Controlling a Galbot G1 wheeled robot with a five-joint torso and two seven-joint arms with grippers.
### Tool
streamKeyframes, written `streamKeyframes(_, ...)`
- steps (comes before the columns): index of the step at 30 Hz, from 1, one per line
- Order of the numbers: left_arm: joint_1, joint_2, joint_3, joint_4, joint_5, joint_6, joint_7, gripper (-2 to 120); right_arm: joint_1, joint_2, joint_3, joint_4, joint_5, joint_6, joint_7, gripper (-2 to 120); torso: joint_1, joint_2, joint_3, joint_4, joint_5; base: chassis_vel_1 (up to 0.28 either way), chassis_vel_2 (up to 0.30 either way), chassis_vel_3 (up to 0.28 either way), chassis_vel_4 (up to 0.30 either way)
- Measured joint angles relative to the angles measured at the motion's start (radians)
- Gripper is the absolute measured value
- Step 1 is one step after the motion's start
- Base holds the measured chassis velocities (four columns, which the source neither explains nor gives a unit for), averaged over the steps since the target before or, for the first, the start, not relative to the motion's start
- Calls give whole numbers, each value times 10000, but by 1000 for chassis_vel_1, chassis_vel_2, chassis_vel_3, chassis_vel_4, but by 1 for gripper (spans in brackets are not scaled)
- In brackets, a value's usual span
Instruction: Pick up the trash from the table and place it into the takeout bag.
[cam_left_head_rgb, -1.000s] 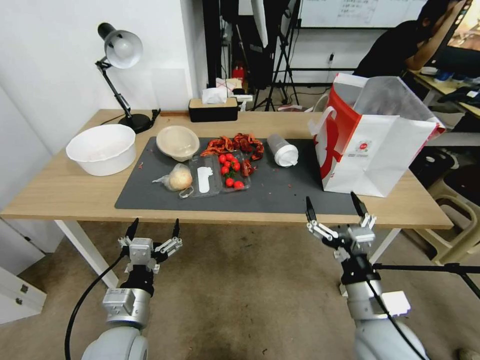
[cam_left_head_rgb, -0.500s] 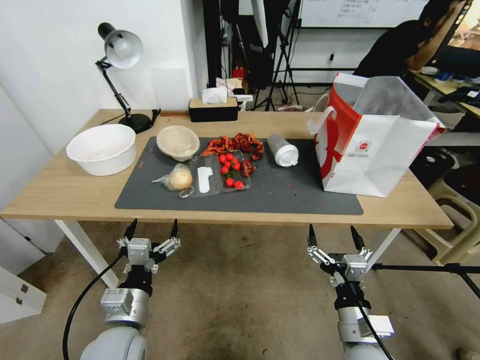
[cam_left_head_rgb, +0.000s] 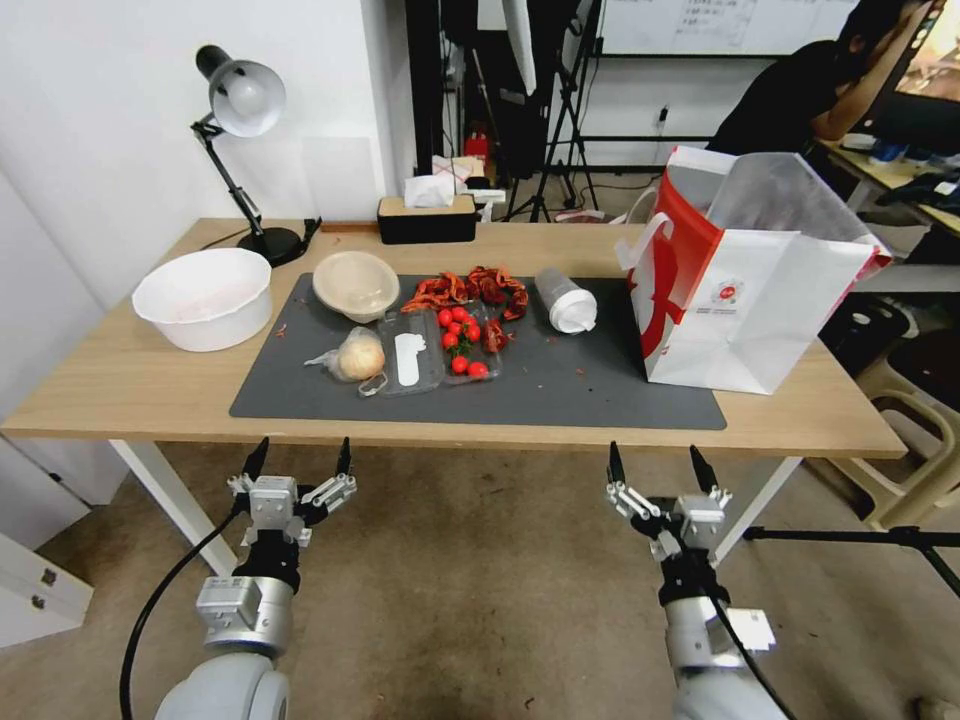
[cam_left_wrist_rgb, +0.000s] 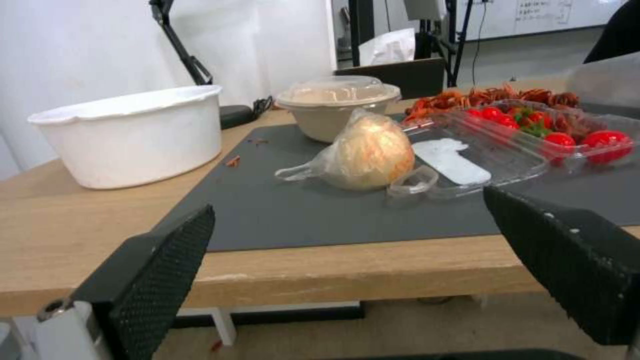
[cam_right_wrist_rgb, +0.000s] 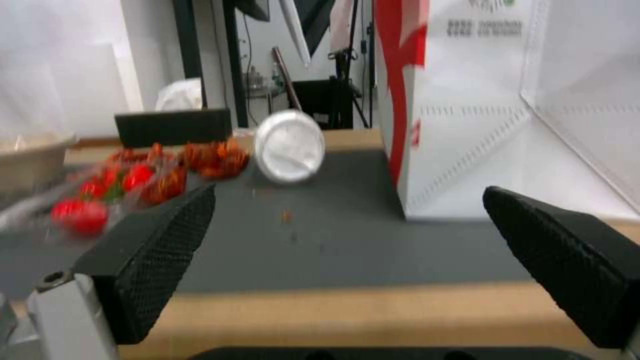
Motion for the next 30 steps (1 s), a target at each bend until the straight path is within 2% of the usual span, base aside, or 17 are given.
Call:
streamKeyframes(7,-22,6,-44,3,-7,-37,-7,100,1016,-280,-123,64,974,-774,113,100,0,-1,1,-1,0,0,0,0,0)
streamKeyframes(10,-28,29,-55,-8,-9,-40,-11,100,1822,-568,-308,-15,1978,-1350,236,100,0,-1,2,0,2,0,0,0,0)
streamKeyframes(16,-46,20,-56,-19,-10,-43,-12,100,2854,-857,-591,-377,2754,-1746,355,100,0,-1,1,0,1,0,0,0,0)
streamKeyframes(19,-43,-1,-51,-22,-10,-43,-14,100,4468,-1080,-1265,-1269,3679,-1935,465,100,0,-1,2,-1,1,0,0,0,0)
streamKeyframes(23,-34,-8,-58,-22,-8,-46,-14,100,5389,-1113,-1737,-1820,4215,-2006,520,100,0,-1,2,0,1,0,0,0,0)
streamKeyframes(25,-11,-8,-121,-22,-8,-80,-24,100,6869,-1026,-2523,-2802,4832,-2021,561,100,1,-2,3,2,4,0,0,0,0)
streamKeyframes(30,25,-3,-239,15,-13,-200,-69,100,8095,-802,-3171,-3815,5256,-2067,670,100,1,-1,2,1,-1,0,0,0,0)
